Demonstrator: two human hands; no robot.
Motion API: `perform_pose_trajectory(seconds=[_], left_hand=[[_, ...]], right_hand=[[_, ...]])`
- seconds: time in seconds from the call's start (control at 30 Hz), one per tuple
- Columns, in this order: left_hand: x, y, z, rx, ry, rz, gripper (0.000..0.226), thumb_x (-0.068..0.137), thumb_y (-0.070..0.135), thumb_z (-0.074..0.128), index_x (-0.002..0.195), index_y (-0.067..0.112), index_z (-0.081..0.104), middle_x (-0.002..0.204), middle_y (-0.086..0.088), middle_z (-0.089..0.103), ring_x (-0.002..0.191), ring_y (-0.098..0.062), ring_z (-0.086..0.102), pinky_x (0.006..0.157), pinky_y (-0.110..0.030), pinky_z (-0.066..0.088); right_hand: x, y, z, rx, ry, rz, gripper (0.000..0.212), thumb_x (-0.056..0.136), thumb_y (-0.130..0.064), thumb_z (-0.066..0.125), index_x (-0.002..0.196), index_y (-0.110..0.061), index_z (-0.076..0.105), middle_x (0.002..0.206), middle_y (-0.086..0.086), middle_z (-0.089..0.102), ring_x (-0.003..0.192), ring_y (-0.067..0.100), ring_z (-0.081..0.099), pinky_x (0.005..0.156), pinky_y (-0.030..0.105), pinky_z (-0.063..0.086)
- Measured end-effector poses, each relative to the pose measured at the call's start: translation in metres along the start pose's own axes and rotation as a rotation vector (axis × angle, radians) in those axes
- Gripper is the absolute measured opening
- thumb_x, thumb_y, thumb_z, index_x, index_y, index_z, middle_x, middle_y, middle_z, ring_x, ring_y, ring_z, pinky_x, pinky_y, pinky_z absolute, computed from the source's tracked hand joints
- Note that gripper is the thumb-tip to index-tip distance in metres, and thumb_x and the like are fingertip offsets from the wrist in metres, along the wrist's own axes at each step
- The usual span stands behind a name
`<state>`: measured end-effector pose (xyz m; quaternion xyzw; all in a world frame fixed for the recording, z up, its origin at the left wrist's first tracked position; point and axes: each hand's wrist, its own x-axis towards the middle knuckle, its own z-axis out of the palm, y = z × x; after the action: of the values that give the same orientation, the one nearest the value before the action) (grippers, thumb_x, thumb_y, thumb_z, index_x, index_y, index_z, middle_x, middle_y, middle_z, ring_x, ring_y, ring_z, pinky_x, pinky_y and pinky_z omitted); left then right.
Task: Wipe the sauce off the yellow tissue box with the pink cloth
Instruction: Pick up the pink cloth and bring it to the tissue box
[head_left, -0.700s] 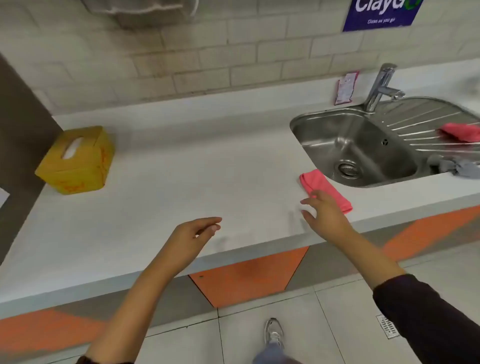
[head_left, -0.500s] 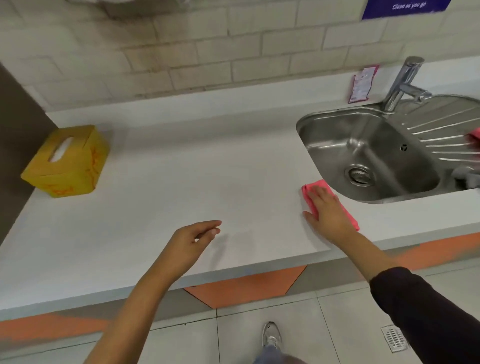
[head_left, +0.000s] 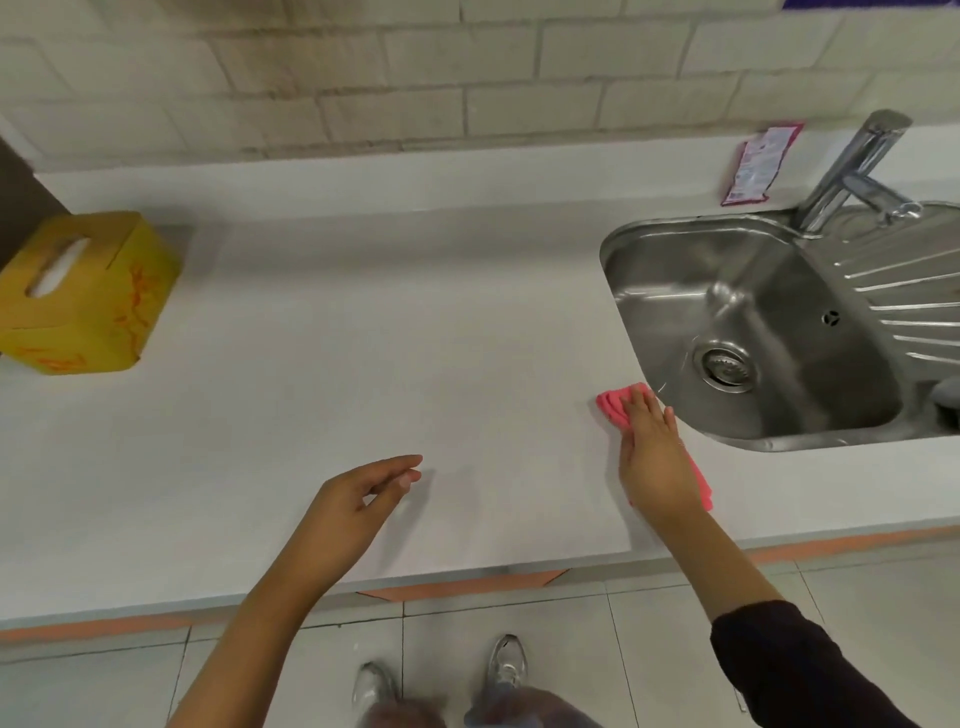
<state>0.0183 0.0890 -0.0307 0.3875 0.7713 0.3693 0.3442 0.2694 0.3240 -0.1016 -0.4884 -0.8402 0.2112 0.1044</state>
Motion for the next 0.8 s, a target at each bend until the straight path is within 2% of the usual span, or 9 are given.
perform_pose_trajectory(seconds=[0.07,0.13,0.17,0.23,0.3,0.4,0.47,0.6,0.8], left_hand=[[0.000,-0.004,-0.007,-0.017,0.013,0.003,0.022,0.090,0.035,0.053,0.106,0.049,0.061,0.101,0.038,0.064,0.100,0.013,0.058,0.082,-0.009,0.039],[0.000,-0.009,-0.020,-0.041,0.031,0.002,0.022,0.091,0.034,0.053,0.106,0.047,0.061,0.100,0.036,0.065,0.099,0.012,0.059,0.083,-0.009,0.039],[0.000,-0.012,-0.028,-0.050,0.043,0.000,0.022,0.091,0.034,0.053,0.106,0.047,0.062,0.100,0.034,0.067,0.099,0.011,0.060,0.084,-0.010,0.040],[0.003,-0.020,-0.049,-0.066,0.068,-0.009,0.022,0.091,0.033,0.053,0.106,0.046,0.062,0.098,0.030,0.069,0.099,0.008,0.061,0.088,-0.015,0.041],[0.008,-0.030,-0.073,-0.082,0.081,-0.021,0.023,0.091,0.031,0.054,0.106,0.046,0.062,0.098,0.028,0.069,0.100,0.005,0.062,0.092,-0.020,0.043],[0.016,-0.041,-0.115,-0.065,0.098,-0.008,0.023,0.091,0.030,0.054,0.106,0.045,0.062,0.099,0.023,0.070,0.103,-0.002,0.063,0.098,-0.027,0.045],[0.023,-0.049,-0.147,-0.064,0.127,0.007,0.024,0.091,0.029,0.054,0.102,0.049,0.061,0.099,0.022,0.070,0.103,-0.004,0.063,0.097,-0.028,0.045],[0.035,-0.073,-0.211,-0.066,0.191,0.049,0.027,0.090,0.026,0.056,0.100,0.050,0.061,0.103,0.017,0.070,0.105,-0.007,0.062,0.095,-0.025,0.044],[0.065,-0.112,-0.302,0.038,0.370,0.109,0.025,0.090,0.012,0.057,0.103,0.032,0.066,0.112,0.006,0.063,0.104,-0.008,0.056,0.081,0.001,0.036]], right_hand=[[-0.007,-0.004,-0.005,0.148,0.010,0.059,0.045,0.100,-0.019,0.021,0.143,-0.024,0.033,0.149,-0.009,0.037,0.137,0.016,0.034,0.103,0.022,0.034],[-0.013,-0.021,-0.012,0.416,0.117,0.136,0.035,0.103,-0.025,0.026,0.130,-0.030,0.047,0.130,-0.030,0.053,0.078,0.022,0.069,0.049,0.016,0.050],[-0.016,-0.035,-0.016,0.539,0.195,0.174,0.031,0.103,-0.025,0.028,0.122,-0.028,0.052,0.114,-0.032,0.061,0.052,0.017,0.059,0.037,0.015,0.045],[-0.016,-0.064,-0.016,0.696,0.295,0.259,0.024,0.102,-0.022,0.033,0.112,-0.023,0.055,0.089,-0.022,0.065,0.053,0.005,0.053,0.053,0.006,0.044],[-0.017,-0.099,-0.008,0.852,0.288,0.324,0.023,0.101,-0.024,0.036,0.111,-0.025,0.056,0.095,-0.018,0.061,0.077,-0.003,0.057,0.069,0.016,0.044],[-0.014,-0.157,0.012,1.095,0.189,0.383,0.025,0.100,-0.023,0.037,0.110,-0.033,0.058,0.106,-0.009,0.064,0.096,0.009,0.061,0.084,0.030,0.048],[-0.007,-0.197,0.027,1.232,0.108,0.453,0.029,0.101,-0.020,0.037,0.121,-0.023,0.057,0.113,0.000,0.064,0.103,0.018,0.062,0.093,0.037,0.047],[0.006,-0.266,0.064,1.398,-0.049,0.486,0.027,0.100,-0.015,0.037,0.110,-0.022,0.062,0.102,0.002,0.071,0.094,0.017,0.067,0.078,0.031,0.050],[0.020,-0.350,0.110,1.362,-0.153,0.492,0.024,0.100,-0.019,0.040,0.102,-0.026,0.063,0.100,0.000,0.070,0.091,0.014,0.067,0.071,0.028,0.049]])
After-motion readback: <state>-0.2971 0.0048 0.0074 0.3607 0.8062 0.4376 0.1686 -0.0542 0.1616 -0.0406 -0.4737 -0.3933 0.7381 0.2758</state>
